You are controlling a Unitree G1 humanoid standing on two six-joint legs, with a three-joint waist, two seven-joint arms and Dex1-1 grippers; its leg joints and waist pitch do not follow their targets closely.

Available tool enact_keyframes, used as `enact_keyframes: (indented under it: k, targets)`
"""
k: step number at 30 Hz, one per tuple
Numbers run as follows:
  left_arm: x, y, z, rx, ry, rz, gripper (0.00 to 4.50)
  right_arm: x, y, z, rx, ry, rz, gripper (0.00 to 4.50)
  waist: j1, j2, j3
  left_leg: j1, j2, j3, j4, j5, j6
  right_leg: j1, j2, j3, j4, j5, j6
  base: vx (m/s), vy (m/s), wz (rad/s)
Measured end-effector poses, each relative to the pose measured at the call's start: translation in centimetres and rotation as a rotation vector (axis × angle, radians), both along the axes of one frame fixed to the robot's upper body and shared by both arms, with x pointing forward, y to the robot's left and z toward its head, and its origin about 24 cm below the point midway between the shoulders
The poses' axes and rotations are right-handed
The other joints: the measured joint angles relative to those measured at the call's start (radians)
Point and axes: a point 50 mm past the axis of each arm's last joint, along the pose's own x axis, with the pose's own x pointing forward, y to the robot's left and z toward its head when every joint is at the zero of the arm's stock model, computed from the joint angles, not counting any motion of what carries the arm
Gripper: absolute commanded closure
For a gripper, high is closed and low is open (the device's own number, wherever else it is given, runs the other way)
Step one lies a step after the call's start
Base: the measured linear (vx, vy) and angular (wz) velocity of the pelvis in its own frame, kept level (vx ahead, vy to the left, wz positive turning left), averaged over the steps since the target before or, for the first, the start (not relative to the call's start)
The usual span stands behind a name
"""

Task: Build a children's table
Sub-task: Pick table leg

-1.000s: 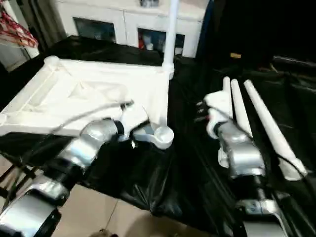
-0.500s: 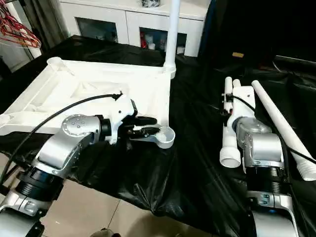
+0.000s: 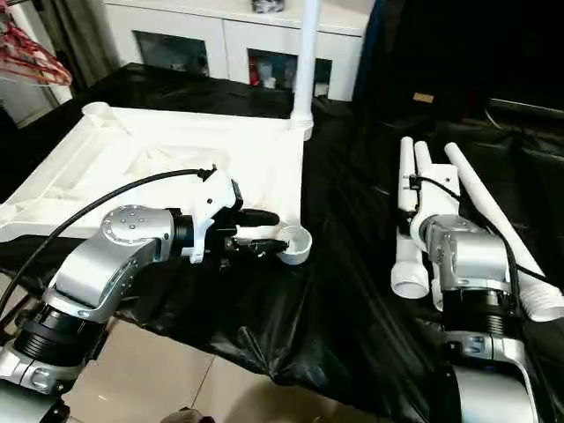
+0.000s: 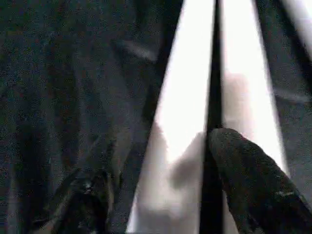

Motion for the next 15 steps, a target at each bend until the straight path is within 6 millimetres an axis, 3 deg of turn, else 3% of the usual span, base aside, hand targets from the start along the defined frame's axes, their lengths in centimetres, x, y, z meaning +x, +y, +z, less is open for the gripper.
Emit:
enact_keyframes:
  k: [5,10,12,15]
  targets:
    - [-0.2,-0.2,0.0,0.015,-0.004,-0.006,1.12,-0.5,0.1,-1.2,0.062,0.099,-0.006,1.08,0.000,0.000,0.000,0.000,0.000,0.000,0.000,0.000,0.000,0.000,0.000,0.000,0.000,0.000,0.000,0.000,0.000,0.00]
    - [-0.4,0.1,-0.1,0.030,0.002,-0.017,1.12,-0.6,0.0,-1.3,0.096,0.128,-0.004,1.08,-0.002,-0.001,0.000,0.001,0.000,0.000,0.000,0.001,0.000,0.000,0.000,0.000,0.000,0.000,0.000,0.000,0.000,0.00]
    - [-0.6,0.2,-0.3,0.044,0.009,-0.026,1.04,-0.6,0.0,-1.4,0.121,0.144,-0.009,1.41,-0.001,-0.004,-0.001,0.001,0.000,0.000,0.000,0.001,0.000,0.000,0.000,0.000,0.001,0.000,0.000,0.000,0.000,0.00]
    - [-0.7,0.5,-0.3,0.056,0.012,-0.027,1.04,-0.6,-0.1,-1.6,0.151,0.160,-0.013,1.44,0.000,-0.008,-0.002,0.001,0.000,0.000,0.000,0.001,0.000,0.000,0.000,0.000,0.001,0.000,0.000,0.000,0.000,0.00]
